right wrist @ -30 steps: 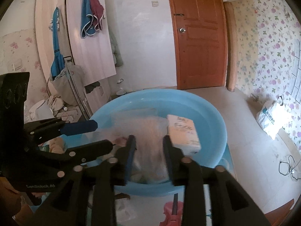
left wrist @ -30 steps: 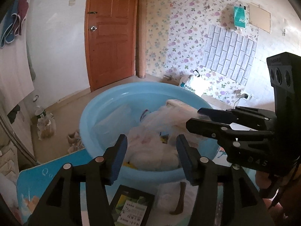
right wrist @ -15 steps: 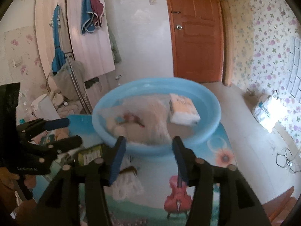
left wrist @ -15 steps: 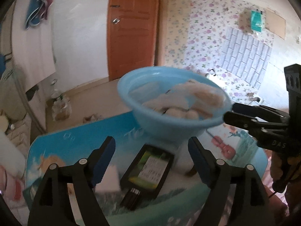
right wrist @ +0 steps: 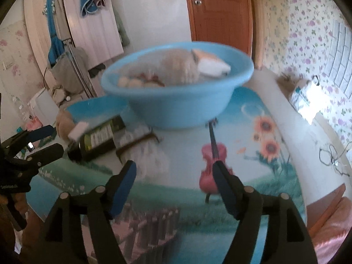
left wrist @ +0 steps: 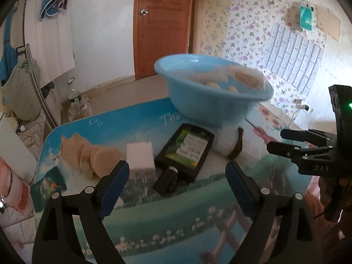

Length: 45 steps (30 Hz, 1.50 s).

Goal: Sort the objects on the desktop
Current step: 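Withdraw both tools from the basin toward the remaining table items, then grasp the green printed packet with the left tool while the right tool grasps the clear strapped box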

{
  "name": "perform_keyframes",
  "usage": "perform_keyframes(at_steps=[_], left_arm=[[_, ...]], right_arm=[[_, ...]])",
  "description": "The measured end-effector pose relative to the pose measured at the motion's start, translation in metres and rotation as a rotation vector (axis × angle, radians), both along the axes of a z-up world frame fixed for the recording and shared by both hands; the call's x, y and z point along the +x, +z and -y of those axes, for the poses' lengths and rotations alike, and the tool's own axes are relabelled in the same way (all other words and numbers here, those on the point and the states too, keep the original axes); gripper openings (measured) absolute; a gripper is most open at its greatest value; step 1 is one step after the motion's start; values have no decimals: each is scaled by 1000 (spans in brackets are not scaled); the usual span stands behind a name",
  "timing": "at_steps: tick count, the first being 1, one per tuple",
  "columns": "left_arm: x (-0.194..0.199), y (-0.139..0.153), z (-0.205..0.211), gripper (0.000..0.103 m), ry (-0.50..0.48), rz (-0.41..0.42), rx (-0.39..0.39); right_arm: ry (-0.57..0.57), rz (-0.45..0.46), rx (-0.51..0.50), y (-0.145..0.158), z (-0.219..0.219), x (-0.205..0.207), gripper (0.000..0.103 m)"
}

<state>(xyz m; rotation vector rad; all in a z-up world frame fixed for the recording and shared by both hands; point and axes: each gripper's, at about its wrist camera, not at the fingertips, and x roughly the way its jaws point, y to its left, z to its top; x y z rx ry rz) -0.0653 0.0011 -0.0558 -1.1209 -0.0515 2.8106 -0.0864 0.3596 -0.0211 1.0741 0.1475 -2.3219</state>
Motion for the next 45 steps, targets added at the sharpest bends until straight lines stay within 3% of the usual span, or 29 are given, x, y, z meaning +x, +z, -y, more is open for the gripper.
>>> perform_keyframes(at_steps=[6, 13, 26, 33, 45], left_arm=[[14, -5, -4, 89, -58, 8, -38], [23, -14, 3, 89, -62, 38, -31], [32, -8, 49, 89, -11, 22, -54], [34, -22, 103, 89, 26, 92, -167], [7, -43, 183, 90, 106, 171, -166]], right_arm=[[-13, 7, -7, -4, -7, 10, 79], [-9, -7, 15, -5, -5, 18, 99], [-26, -2, 15, -6, -5, 20, 99], [-39, 15, 8, -7, -4, 18, 99], [-37, 33, 38, -13, 13, 13, 99]])
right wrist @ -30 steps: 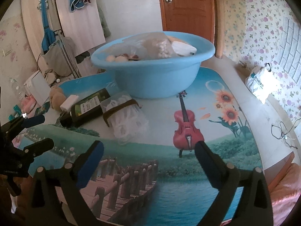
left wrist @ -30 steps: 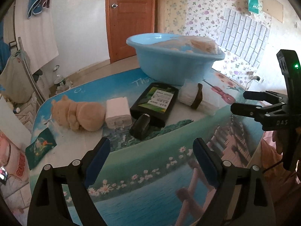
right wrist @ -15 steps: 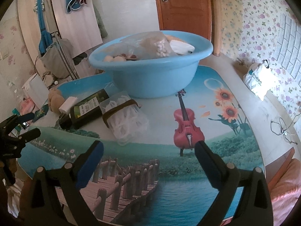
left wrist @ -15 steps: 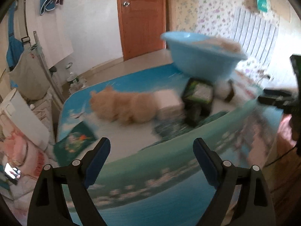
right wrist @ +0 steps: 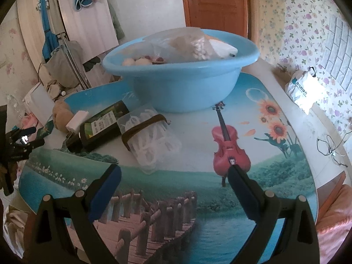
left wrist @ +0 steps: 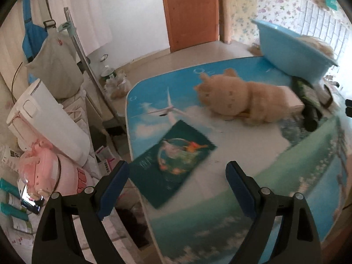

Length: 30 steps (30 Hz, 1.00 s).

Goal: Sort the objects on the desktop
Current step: 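Grasp the green printed packet with the left tool while the right tool grasps the clear strapped box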

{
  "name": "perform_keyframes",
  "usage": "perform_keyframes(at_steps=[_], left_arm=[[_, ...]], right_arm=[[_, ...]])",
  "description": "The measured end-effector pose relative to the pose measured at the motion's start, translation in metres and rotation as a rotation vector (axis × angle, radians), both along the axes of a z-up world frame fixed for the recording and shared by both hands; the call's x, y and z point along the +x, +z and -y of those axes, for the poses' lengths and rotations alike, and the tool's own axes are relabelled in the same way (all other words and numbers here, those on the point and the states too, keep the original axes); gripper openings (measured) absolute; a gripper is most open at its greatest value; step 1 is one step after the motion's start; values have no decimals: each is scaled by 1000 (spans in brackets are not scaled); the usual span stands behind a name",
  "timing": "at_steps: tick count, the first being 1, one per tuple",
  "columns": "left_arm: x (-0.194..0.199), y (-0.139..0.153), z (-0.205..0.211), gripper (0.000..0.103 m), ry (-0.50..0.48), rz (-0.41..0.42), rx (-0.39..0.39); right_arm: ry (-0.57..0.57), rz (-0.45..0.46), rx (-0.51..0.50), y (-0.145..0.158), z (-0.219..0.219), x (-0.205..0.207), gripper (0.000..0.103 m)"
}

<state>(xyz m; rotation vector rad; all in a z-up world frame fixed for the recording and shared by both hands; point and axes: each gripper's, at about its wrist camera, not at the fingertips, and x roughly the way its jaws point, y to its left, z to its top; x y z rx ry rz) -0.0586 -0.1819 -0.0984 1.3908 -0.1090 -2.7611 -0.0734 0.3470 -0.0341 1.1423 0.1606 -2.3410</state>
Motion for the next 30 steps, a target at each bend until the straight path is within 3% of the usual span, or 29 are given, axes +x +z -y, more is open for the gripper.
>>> perform_keyframes(at_steps=[7, 12, 16, 24, 26, 27, 30], left_arm=[[-10, -4, 0, 89, -48, 7, 111], [-2, -2, -17, 64, -98, -17, 123], [3, 1, -31, 52, -135, -24, 156], [14, 6, -67, 49, -239, -14, 244], [15, 9, -71, 49, -233, -27, 218], [15, 10, -72, 49, -221, -28, 199], [10, 9, -64, 55, -161, -29, 183]], right_arm=[[-1, -10, 25, 2, 12, -9, 99], [4, -6, 47, -2, 19, -17, 99], [18, -8, 55, -4, 26, -19, 99], [93, -36, 75, -8, 42, -24, 99], [100, -33, 76, -11, 44, -26, 89], [111, -29, 61, -11, 43, -26, 70], [144, -17, 51, -10, 42, -24, 65]])
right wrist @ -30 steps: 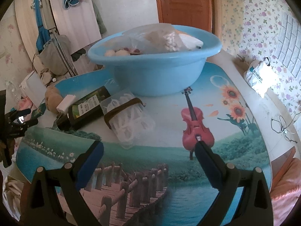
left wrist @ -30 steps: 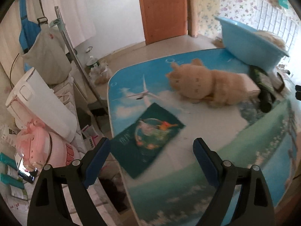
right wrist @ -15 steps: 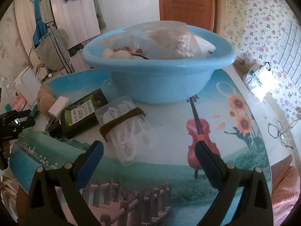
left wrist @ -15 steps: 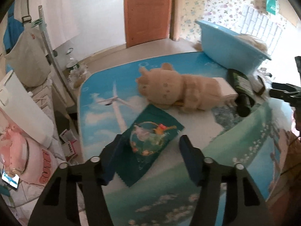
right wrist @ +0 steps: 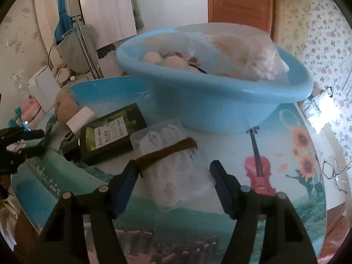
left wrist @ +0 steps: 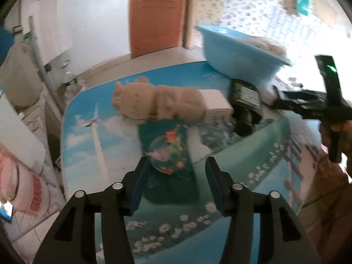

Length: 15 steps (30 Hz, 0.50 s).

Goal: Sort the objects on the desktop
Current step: 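Grasp the green printed packet with the left tool while the right tool grasps the clear strapped box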

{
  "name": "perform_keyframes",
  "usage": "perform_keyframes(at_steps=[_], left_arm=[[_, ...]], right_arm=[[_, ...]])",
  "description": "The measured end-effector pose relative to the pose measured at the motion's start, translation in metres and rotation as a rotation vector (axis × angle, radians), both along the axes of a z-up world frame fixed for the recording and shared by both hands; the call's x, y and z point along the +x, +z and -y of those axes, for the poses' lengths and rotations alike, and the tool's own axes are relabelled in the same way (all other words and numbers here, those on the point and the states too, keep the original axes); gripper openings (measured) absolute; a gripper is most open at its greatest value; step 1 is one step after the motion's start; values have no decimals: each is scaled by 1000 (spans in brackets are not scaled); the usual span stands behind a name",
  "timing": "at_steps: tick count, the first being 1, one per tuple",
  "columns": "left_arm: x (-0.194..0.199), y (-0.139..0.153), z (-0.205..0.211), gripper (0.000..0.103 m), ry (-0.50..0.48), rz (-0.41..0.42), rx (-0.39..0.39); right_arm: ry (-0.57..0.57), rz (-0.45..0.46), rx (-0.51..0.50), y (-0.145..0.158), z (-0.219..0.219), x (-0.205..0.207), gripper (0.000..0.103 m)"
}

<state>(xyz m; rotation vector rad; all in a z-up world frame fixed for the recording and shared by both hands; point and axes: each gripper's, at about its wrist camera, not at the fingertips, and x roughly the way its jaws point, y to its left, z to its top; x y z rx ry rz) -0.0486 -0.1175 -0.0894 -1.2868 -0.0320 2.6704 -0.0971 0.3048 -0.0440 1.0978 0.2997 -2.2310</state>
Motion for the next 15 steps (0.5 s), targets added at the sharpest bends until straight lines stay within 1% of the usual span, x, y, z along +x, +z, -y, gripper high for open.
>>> perform_keyframes(at_steps=[3, 5, 7, 8, 9, 10, 12, 13, 14, 15], left_arm=[[-5, -2, 8, 60, 71, 0, -16], [-10, -6, 11, 64, 92, 21, -23], [-11, -8, 10, 67, 92, 23, -21], [-12, -9, 7, 70, 89, 25, -32], [-13, -10, 3, 72, 84, 24, -59], [-13, -11, 0, 73, 82, 20, -73], [-12, -11, -4, 73, 91, 9, -67], [-11, -12, -6, 71, 88, 5, -68], [-9, -12, -8, 62, 85, 0, -70], [-8, -10, -9, 47, 79, -7, -66]], right_arm=[[8, 6, -18, 2, -7, 5, 65], [-5, 2, -22, 5, -16, 9, 65], [-21, -11, -11, 7, -22, 12, 65], [-35, -19, -2, 8, -26, 13, 65], [-48, -24, 4, 9, -30, 14, 65], [-66, -27, 8, 10, -36, 14, 65], [-91, -29, 4, 13, -49, 11, 65], [-103, -31, 4, 13, -53, 10, 65], [-116, -34, 6, 13, -58, 10, 65], [-125, -35, 9, 13, -61, 9, 65]])
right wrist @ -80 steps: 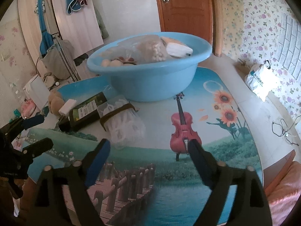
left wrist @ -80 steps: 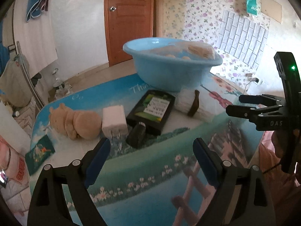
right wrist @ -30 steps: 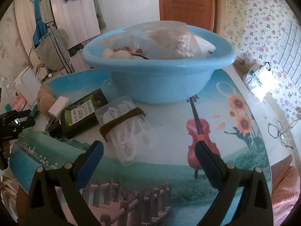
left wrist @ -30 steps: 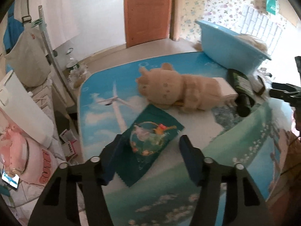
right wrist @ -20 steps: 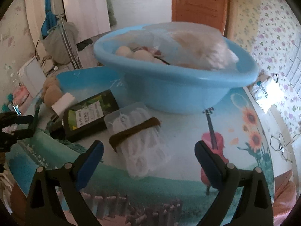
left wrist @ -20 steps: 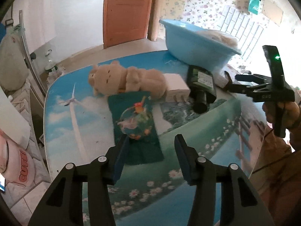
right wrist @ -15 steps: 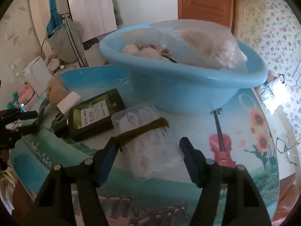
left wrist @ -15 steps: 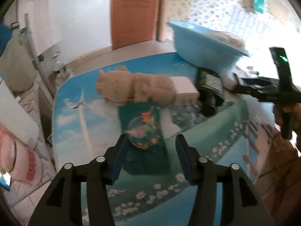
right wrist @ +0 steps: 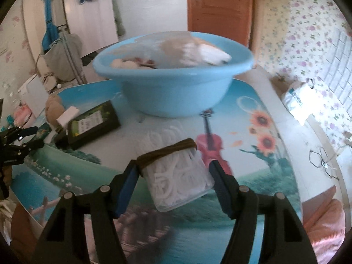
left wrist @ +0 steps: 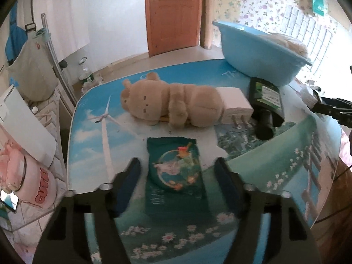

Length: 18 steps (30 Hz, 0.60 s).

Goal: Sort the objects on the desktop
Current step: 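Grasp the green printed packet with the left tool while the right tool grasps the clear strapped box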

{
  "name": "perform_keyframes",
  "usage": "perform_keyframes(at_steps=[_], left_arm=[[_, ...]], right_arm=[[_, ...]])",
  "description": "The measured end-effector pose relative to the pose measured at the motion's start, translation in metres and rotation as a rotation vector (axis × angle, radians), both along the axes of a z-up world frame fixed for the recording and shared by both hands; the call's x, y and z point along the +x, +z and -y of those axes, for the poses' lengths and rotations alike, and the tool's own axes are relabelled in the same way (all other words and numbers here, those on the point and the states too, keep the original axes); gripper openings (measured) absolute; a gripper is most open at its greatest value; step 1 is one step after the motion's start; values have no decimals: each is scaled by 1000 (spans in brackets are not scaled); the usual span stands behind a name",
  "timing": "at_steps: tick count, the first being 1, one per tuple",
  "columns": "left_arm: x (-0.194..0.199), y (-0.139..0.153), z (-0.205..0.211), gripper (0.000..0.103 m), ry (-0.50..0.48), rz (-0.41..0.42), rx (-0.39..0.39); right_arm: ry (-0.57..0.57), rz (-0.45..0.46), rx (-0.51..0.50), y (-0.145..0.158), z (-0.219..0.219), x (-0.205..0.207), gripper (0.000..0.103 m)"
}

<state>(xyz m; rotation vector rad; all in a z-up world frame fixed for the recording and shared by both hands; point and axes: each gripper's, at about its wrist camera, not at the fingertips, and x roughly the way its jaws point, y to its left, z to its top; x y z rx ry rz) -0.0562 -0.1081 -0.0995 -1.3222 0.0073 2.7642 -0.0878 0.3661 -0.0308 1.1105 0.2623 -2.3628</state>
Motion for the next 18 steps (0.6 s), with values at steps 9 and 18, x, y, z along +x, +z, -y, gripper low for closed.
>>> perform_keyframes(at_steps=[9, 18], left_arm=[[16, 9, -41, 45, -46, -18, 46], [23, 21, -87, 45, -10, -47, 92]], right_arm=[[-49, -19, 2, 2, -19, -1, 65], [-54, -15, -8, 0, -32, 5, 65]])
